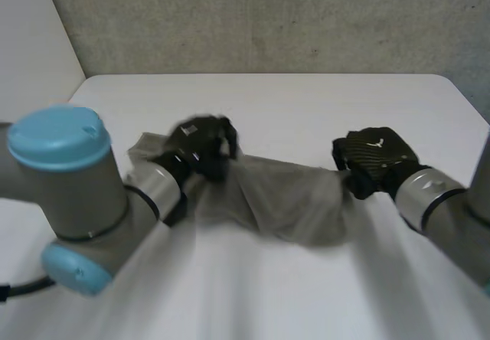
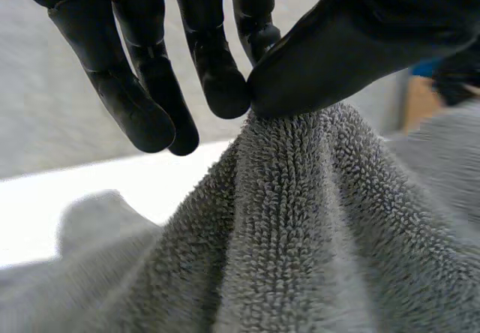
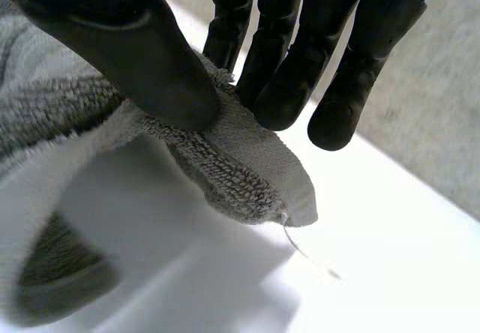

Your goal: Fold the towel.

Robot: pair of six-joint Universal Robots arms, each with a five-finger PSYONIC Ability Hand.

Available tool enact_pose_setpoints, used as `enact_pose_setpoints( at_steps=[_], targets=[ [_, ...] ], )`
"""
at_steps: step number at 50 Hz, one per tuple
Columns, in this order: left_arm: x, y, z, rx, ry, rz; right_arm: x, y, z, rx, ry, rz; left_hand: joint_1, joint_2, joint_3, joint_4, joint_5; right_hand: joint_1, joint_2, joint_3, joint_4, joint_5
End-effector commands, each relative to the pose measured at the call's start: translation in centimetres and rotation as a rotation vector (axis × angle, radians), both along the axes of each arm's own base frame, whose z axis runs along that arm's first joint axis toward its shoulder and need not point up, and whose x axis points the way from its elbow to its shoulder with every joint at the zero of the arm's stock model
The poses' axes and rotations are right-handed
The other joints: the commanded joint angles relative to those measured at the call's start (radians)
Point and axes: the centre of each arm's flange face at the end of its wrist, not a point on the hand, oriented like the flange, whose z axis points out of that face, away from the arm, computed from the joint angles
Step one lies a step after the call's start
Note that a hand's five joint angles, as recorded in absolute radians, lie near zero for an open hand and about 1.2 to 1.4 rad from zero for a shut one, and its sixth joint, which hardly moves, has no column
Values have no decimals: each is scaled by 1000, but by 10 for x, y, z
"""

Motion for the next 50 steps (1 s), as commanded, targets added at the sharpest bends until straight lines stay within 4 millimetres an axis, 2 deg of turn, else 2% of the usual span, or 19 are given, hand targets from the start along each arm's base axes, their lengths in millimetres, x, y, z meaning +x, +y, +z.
enact_pose_setpoints(
  at_steps=[1, 4, 10, 15, 21, 23, 24, 25, 27, 28, 29, 31, 32, 34, 37, 40, 43, 46, 50],
  targets=[
    [-24, 77, -26, 104, -87, -178, -26, -10, 1, 6, 200, 25, -176, -179, -198, -180, -356, 75, 92, 55, 54, 67],
    [-28, 92, -33, 118, -109, -203, -27, -9, -2, -6, 270, 48, -176, -179, -198, -180, -356, 75, 92, 55, 54, 67],
    [-32, 102, -37, 116, -125, -209, -29, -2, -10, 10, 358, 97, -176, -179, -198, -180, -356, 75, 92, 55, 54, 67],
    [-35, 94, -27, 78, -104, -188, -23, -4, -7, -3, 316, 91, -176, -179, -198, -180, -356, 75, 92, 55, 54, 67],
    [-32, 67, -13, 50, -74, -136, -20, -20, -12, -15, 273, 64, -202, -205, -224, -206, -382, 75, 92, 55, 54, 67],
    [-28, 61, -12, 53, -73, -117, -19, -24, -17, -5, 279, 64, -1178, -1181, -1199, -1182, -1358, 75, 92, 55, 54, 67],
    [-28, 60, -12, 53, -73, -117, -19, -24, -17, -5, 279, 64, -1182, -1186, -1204, -1187, -1362, 75, 92, 55, 54, 67],
    [-27, 57, -10, 47, -69, -110, -19, -26, -21, 5, 287, 58, -1395, -1398, -1416, -1399, -1575, 75, 92, 55, 54, 67],
    [-25, 51, -7, 36, -63, -93, -20, -28, -24, 12, 299, 49, -1385, -1388, -1407, -1389, -1565, 75, 92, 55, 54, 67],
    [-21, 39, -3, 25, -53, -61, -21, -29, -27, 15, 310, 39, -1385, -1388, -1407, -1389, -1565, 75, 92, 55, 54, 67],
    [-21, 39, -3, 25, -53, -61, -21, -29, -27, 15, 310, 39, -1385, -1388, -1407, -1389, -1565, 75, 92, 55, 54, 67],
    [-3, 1, 7, -5, -33, 36, -23, -31, -31, 22, 335, 20, -1388, -1391, -1410, -1392, -1568, 75, 92, 55, 54, 67],
    [-3, 1, 7, -5, -33, 37, -23, -31, -31, 22, 335, 20, -1388, -1391, -1410, -1392, -1568, 75, 92, 55, 54, 67],
    [17, -36, 15, -36, -24, 127, -24, -31, -36, 31, 346, 14, -1382, -1386, -1404, -1386, -1562, 75, 92, 55, 54, 67],
    [22, -50, 20, -59, -25, 151, -24, -32, -38, 38, 348, 15, -1362, -1365, -1383, -1366, -1542, 75, 92, 55, 54, 67],
    [25, -81, 1, -61, -75, 98, -23, -31, -41, 45, 350, 18, -1318, -1321, -1339, -1322, -1498, 75, 92, 55, 54, 67],
    [24, -87, -6, -54, -91, 64, -23, -31, -41, 44, 349, 20, -1303, -1306, -1325, -1307, -1483, 75, 92, 55, 54, 67],
    [24, -106, -22, -35, -119, 49, -22, -30, -43, 40, 347, 23, -1242, -1245, -1263, -1246, -1422, 75, 92, 55, 54, 67],
    [20, -119, -30, -39, -127, 55, -21, -29, -46, 46, 347, 28, -1186, -1189, -1207, -1190, -1366, 75, 92, 55, 54, 67]
  ],
)
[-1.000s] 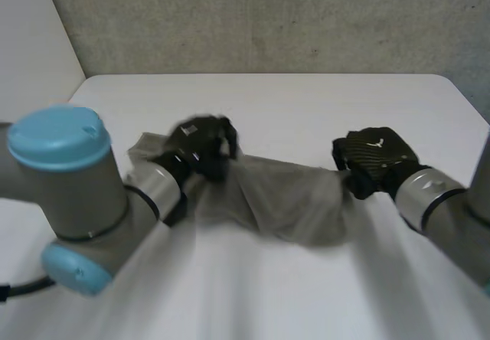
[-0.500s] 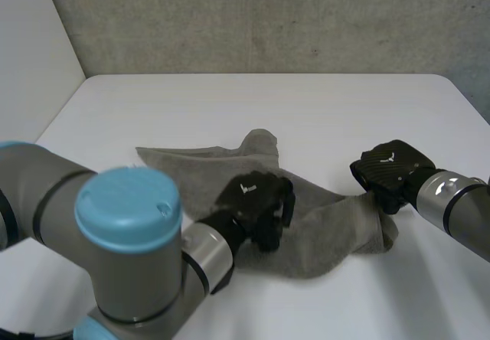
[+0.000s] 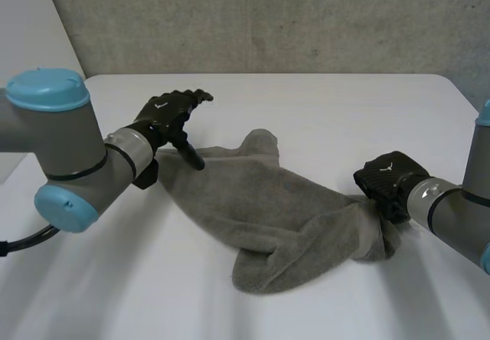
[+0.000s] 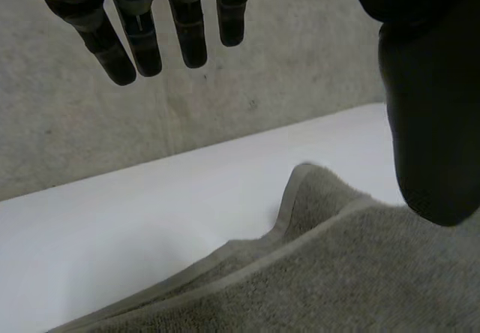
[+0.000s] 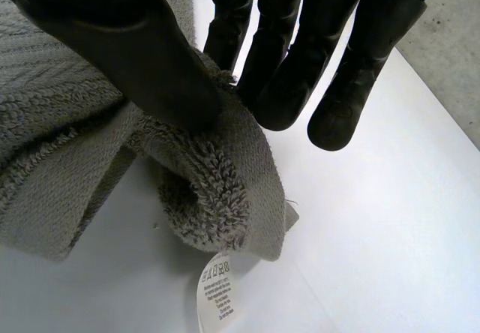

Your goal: Fold the towel.

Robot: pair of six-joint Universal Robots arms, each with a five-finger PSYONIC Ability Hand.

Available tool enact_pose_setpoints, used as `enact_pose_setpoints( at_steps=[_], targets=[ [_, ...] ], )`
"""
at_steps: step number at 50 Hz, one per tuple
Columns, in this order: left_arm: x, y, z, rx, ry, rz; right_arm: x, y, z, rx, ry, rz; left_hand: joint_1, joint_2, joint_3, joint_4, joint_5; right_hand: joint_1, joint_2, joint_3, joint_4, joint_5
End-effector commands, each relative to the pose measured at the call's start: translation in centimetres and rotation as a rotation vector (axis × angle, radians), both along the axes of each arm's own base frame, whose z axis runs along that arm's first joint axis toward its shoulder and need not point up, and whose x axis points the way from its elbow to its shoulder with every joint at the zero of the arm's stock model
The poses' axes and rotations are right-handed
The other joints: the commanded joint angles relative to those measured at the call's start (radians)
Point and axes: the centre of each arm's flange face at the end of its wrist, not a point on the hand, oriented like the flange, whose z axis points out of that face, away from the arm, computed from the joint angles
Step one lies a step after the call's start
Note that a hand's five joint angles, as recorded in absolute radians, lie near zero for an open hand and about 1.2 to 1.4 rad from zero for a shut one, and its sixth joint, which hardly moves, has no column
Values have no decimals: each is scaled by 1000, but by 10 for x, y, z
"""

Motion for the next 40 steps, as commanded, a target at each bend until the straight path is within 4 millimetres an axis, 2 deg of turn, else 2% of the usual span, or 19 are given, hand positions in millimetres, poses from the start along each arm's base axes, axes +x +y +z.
enact_pose_setpoints(
  at_steps=[1, 5, 7, 15, 26, 40],
  targets=[
    [-8, -31, -27, 14, -40, -21, 3, 3, -6, 10, -1, 13, 120, 106, 108, 141, -71, 71, 92, 54, 54, 66],
    [-11, -40, -36, 19, -63, -26, 5, 6, -10, 20, 3, 22, 144, 130, 132, 165, -48, 71, 92, 54, 54, 66],
    [-12, -45, -48, 28, -119, -37, 6, 7, -13, 30, 5, 25, 173, 159, 161, 194, -18, 71, 92, 54, 54, 66],
    [-11, -53, -69, 0, -249, -24, 6, 8, -17, 42, 8, 29, 191, 177, 179, 212, -1, 71, 92, 54, 54, 66],
    [-8, -58, -72, -62, -362, -12, 8, 8, -20, 36, 6, 34, 296, 282, 285, 318, 105, 71, 92, 54, 54, 66],
    [-8, -56, -80, -52, -380, -23, 9, 8, -26, 54, 12, 36, 335, 321, 323, 356, 143, 71, 92, 54, 54, 66]
  ],
)
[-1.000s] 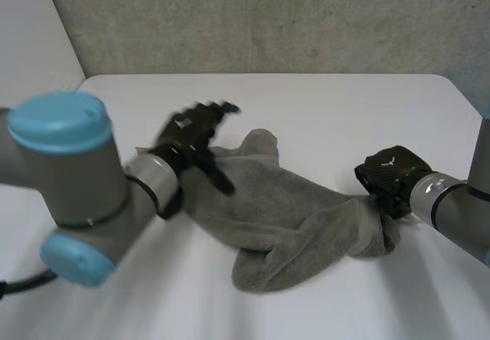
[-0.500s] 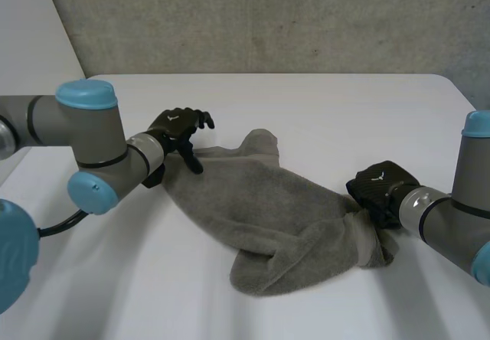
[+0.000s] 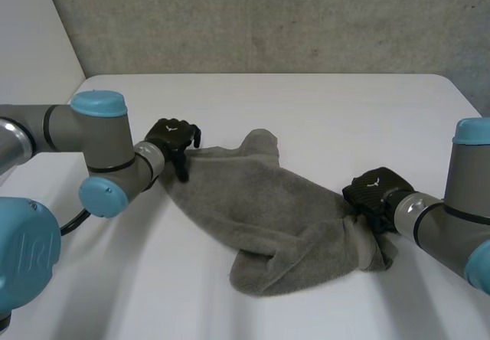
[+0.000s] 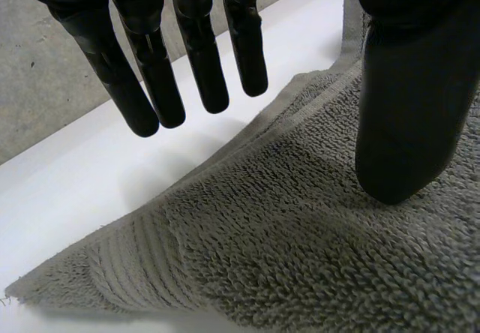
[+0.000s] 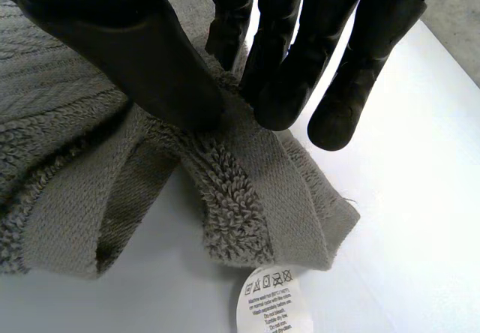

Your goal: Fold the towel.

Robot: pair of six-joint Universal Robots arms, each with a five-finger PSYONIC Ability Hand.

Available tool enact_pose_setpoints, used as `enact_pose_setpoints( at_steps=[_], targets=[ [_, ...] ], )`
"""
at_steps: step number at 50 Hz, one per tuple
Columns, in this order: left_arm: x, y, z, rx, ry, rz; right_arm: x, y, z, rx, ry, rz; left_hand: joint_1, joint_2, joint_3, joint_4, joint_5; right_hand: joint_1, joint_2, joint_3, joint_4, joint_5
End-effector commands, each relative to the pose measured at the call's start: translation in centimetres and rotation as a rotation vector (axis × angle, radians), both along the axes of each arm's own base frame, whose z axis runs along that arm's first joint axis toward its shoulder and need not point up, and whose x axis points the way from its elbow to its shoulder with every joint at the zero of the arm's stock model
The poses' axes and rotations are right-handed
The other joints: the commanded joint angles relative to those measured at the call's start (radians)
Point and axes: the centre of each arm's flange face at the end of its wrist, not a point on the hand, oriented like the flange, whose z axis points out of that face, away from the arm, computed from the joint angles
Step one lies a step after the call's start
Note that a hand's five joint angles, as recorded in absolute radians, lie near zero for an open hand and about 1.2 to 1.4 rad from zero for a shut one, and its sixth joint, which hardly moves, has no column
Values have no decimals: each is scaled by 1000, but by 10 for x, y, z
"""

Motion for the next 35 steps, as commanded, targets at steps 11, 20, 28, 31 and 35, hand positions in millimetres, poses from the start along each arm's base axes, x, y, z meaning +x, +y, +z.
enact_pose_setpoints(
  at_steps=[11, 20, 28, 31, 35],
  targets=[
    [0, 4, -7, 5, -54, -23, 0, 0, -1, 2, 3, 1, 91, 89, 89, 90, -88, 70, 92, 53, 54, 66],
    [1, 4, -5, 2, -56, -14, 1, 1, -2, 2, 6, 8, 579, 576, 577, 578, 400, 70, 92, 53, 54, 66],
    [2, 6, -6, -1, -80, -7, 1, 2, -2, 4, 6, 9, 719, 717, 717, 718, 540, 70, 92, 53, 54, 66],
    [2, 10, -8, 5, -94, 1, 1, 2, -2, 2, 6, 9, 719, 717, 717, 718, 540, 70, 92, 53, 54, 66],
    [3, 20, 1, 6, -105, 11, 2, 1, -1, -1, 5, 9, 719, 717, 717, 718, 540, 70, 92, 53, 54, 66]
  ],
)
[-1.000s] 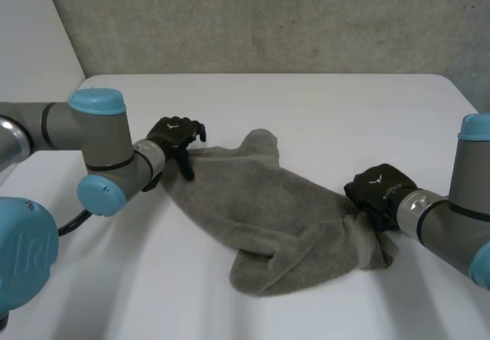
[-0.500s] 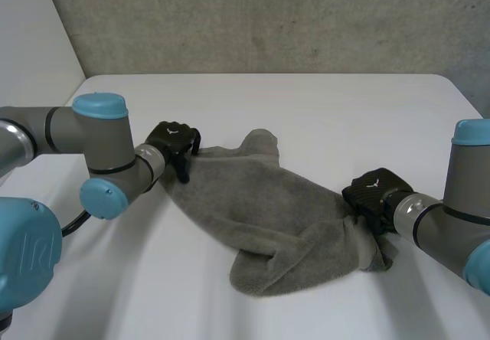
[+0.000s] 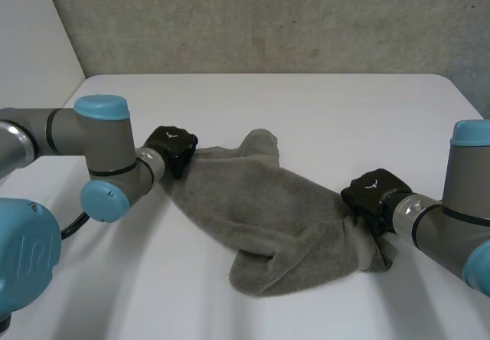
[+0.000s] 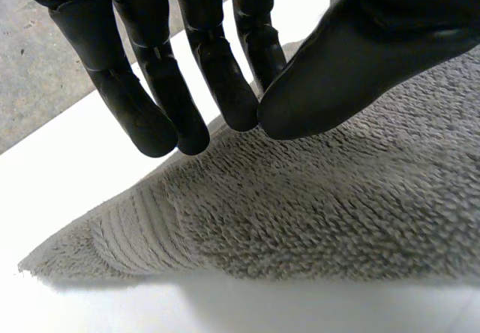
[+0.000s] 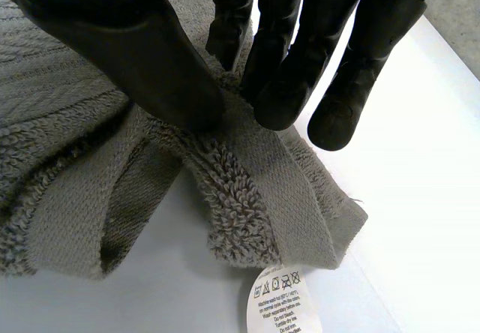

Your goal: Fold the towel.

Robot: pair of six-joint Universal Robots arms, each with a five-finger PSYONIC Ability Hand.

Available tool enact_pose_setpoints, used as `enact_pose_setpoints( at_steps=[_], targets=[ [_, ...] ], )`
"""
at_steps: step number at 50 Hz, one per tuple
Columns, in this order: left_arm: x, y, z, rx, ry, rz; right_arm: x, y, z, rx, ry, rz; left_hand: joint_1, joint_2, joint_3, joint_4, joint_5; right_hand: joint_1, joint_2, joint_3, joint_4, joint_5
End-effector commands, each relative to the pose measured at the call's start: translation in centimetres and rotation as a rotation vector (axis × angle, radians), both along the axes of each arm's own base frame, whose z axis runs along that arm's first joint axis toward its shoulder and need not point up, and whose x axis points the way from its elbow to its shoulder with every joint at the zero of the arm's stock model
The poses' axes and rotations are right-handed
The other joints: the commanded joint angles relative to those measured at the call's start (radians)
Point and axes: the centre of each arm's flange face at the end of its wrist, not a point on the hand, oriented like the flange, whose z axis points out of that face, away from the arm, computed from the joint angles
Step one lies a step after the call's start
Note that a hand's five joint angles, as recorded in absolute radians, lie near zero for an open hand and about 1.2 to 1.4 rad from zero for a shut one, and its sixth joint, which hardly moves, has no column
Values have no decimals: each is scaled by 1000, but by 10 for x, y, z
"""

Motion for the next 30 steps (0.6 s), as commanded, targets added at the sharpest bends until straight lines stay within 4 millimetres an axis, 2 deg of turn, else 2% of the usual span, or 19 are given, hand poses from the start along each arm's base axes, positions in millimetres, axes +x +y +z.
enact_pose_setpoints(
  at_steps=[1, 5, 9, 10, 11, 16, 20, 22, 25, 27, 30],
  targets=[
    [1, 12, 7, 3, -21, 14, 0, -1, 1, -4, -1, 0, -83, -125, -144, -127, -287, 69, 92, 50, 54, 66],
    [1, 34, 21, 16, -26, -11, 0, -1, 2, -8, -3, -1, -83, -125, -144, -127, -287, 69, 92, 50, 54, 66],
    [2, 42, 33, -7, -17, -14, 0, -1, 2, -8, -3, -1, -83, -125, -144, -127, -287, 69, 92, 50, 54, 66],
    [1, 40, 38, -41, -4, -13, 0, -2, 3, -10, -3, -1, -190, -232, -251, -234, -394, 69, 92, 50, 54, 66],
    [0, 36, 42, -76, 10, -8, 0, -1, 3, -10, -3, 0, -465, -506, -525, -509, -668, 69, 92, 50, 54, 66],
    [-1, 19, 47, -148, 21, 1, 0, 0, 1, -3, -1, 2, -687, -728, -747, -731, -890, 69, 92, 50, 54, 66],
    [-1, 8, 35, -163, -28, -1, 1, 1, 0, 0, 0, 3, -773, -814, -833, -817, -976, 69, 92, 50, 54, 66],
    [8, -4, 25, -168, -104, 20, 0, 1, 0, 0, 0, 2, -834, -876, -895, -878, -1038, 69, 92, 50, 54, 66],
    [16, -11, 24, -172, -137, 38, 0, 1, 0, 0, 0, 2, -855, -896, -915, -899, -1059, 69, 92, 50, 54, 66],
    [24, -18, 16, -169, -173, 51, 1, 1, 1, -1, 0, 4, -911, -952, -971, -955, -1114, 69, 92, 50, 54, 66],
    [25, -22, 12, -165, -182, 51, 0, 0, 1, -1, 0, 2, -911, -952, -971, -955, -1114, 69, 92, 50, 54, 66]
  ],
)
